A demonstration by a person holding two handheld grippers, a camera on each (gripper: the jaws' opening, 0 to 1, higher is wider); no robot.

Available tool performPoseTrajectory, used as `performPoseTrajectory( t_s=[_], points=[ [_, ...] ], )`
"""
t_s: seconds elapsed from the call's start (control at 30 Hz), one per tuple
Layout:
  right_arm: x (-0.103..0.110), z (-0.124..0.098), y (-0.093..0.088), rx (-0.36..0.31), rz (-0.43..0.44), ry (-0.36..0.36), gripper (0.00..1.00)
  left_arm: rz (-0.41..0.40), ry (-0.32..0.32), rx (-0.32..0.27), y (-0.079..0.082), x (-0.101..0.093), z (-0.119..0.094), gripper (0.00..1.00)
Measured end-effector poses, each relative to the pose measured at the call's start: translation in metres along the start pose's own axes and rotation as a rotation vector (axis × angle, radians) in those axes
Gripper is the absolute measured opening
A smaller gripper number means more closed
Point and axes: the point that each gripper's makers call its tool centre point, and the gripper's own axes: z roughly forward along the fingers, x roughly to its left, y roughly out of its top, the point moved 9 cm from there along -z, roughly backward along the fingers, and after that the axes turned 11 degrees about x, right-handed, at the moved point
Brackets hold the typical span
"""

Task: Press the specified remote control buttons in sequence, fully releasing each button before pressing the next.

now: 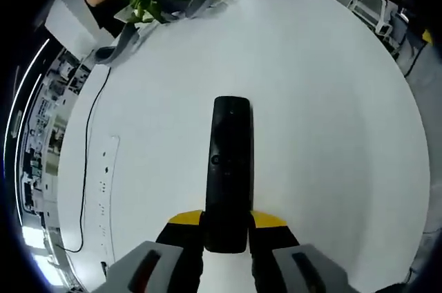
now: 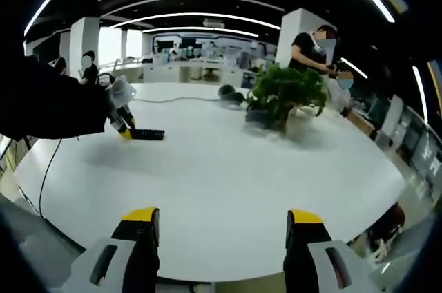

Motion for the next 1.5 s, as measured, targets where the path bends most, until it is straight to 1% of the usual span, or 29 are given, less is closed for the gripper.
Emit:
performPoseTrajectory(
  t_s=[0.1, 0.17, 0.27, 0.33, 0.37, 0.4, 0.47, 0.53, 0.57, 0.6, 0.67, 0.73, 0.8, 0.83, 0.87, 0.9, 0.97, 1.0, 1.03, 1.1, 1.13, 1.2, 1.27, 1.37, 1.4, 1.43, 1.47, 1.5],
  points=[
    [0.000, 0.000, 0.000, -0.005, 0.000, 0.002, 0.75, -0.020, 0.010, -0.050, -0.004, -0.003, 0.000, 0.24],
    [0.001, 0.001, 0.000, 0.004, 0.002, 0.016, 0.76, -0.027, 0.022, -0.081, -0.008, -0.004, 0.001, 0.24],
    [0.000, -0.001, 0.002, -0.027, -0.006, 0.006, 0.81, -0.047, 0.090, -0.096, -0.008, -0.006, 0.000, 0.27],
    [0.000, -0.001, 0.002, -0.029, -0.010, -0.001, 0.83, -0.084, 0.113, -0.092, -0.008, -0.010, -0.001, 0.28],
    [-0.001, 0.000, 0.002, -0.027, -0.011, -0.005, 0.83, -0.092, 0.138, -0.095, -0.009, -0.006, 0.001, 0.29],
    [-0.001, 0.000, 0.002, -0.029, -0.011, -0.003, 0.84, -0.102, 0.148, -0.099, -0.010, -0.006, 0.002, 0.29],
    [-0.001, -0.001, 0.003, -0.040, -0.013, -0.003, 0.86, -0.161, 0.168, -0.109, -0.011, -0.007, 0.001, 0.31],
    [-0.001, -0.001, 0.003, -0.044, -0.019, -0.001, 0.87, -0.261, 0.186, -0.121, -0.014, -0.010, 0.001, 0.32],
    [0.000, -0.001, 0.003, -0.042, -0.024, -0.001, 0.87, -0.288, 0.193, -0.136, -0.015, -0.012, 0.001, 0.32],
    [-0.001, -0.001, 0.002, -0.039, -0.026, -0.002, 0.87, -0.325, 0.211, -0.155, -0.017, -0.015, 0.001, 0.33],
    [-0.001, -0.001, 0.002, -0.035, -0.026, -0.005, 0.87, -0.360, 0.263, -0.175, -0.020, -0.017, 0.000, 0.37],
    [-0.002, -0.002, 0.003, -0.055, -0.011, -0.007, 0.88, -0.446, 0.303, -0.186, -0.024, -0.019, 0.001, 0.41],
    [-0.002, -0.002, 0.002, -0.052, -0.009, -0.002, 0.88, -0.503, 0.288, -0.226, -0.027, -0.022, 0.000, 0.53],
    [-0.002, -0.002, 0.002, -0.050, -0.010, -0.002, 0.88, -0.557, 0.289, -0.226, -0.030, -0.023, -0.001, 0.61],
    [-0.002, -0.002, 0.002, -0.051, -0.012, -0.004, 0.88, -0.576, 0.284, -0.226, -0.032, -0.024, -0.001, 0.70],
    [-0.002, -0.002, 0.003, -0.052, -0.013, -0.003, 0.88, -0.593, 0.267, -0.218, -0.033, -0.026, -0.002, 0.73],
    [-0.001, -0.002, 0.003, -0.053, -0.013, -0.001, 0.89, -0.637, 0.254, -0.218, -0.038, -0.032, -0.004, 0.73],
    [-0.001, -0.002, 0.003, -0.053, -0.013, 0.000, 0.89, -0.658, 0.254, -0.237, -0.039, -0.035, -0.007, 0.74],
    [-0.001, -0.002, 0.003, -0.057, -0.011, 0.003, 0.89, -0.667, 0.261, -0.260, -0.040, -0.036, -0.009, 0.76],
    [0.000, -0.001, 0.002, -0.054, -0.014, 0.010, 0.93, -0.727, 0.263, -0.294, -0.043, -0.043, -0.014, 0.81],
    [0.001, 0.000, 0.002, -0.049, -0.019, 0.017, 0.95, -0.762, 0.271, -0.328, -0.046, -0.048, -0.019, 0.84],
    [0.002, 0.001, 0.001, -0.044, -0.026, 0.020, 0.99, -0.817, 0.273, -0.375, -0.051, -0.058, -0.026, 0.88],
    [0.002, 0.000, 0.001, -0.048, -0.029, 0.019, 0.99, -0.855, 0.261, -0.412, -0.053, -0.068, -0.032, 0.94],
    [0.003, -0.001, 0.002, -0.065, -0.025, 0.026, 0.99, -0.857, 0.281, -0.440, -0.065, -0.079, -0.039, 1.00],
    [0.002, -0.001, 0.002, -0.063, -0.021, 0.028, 0.99, -0.861, 0.277, -0.450, -0.068, -0.083, -0.041, 1.00],
    [0.002, 0.000, 0.001, -0.058, -0.016, 0.029, 0.99, -0.870, 0.261, -0.465, -0.068, -0.094, -0.049, 1.00],
    [0.002, 0.000, 0.001, -0.052, -0.013, 0.030, 0.99, -0.865, 0.249, -0.463, -0.069, -0.099, -0.052, 1.00],
    [0.002, 0.000, 0.000, -0.048, -0.008, 0.030, 0.99, -0.852, 0.250, -0.452, -0.072, -0.105, -0.055, 1.00]
  ],
)
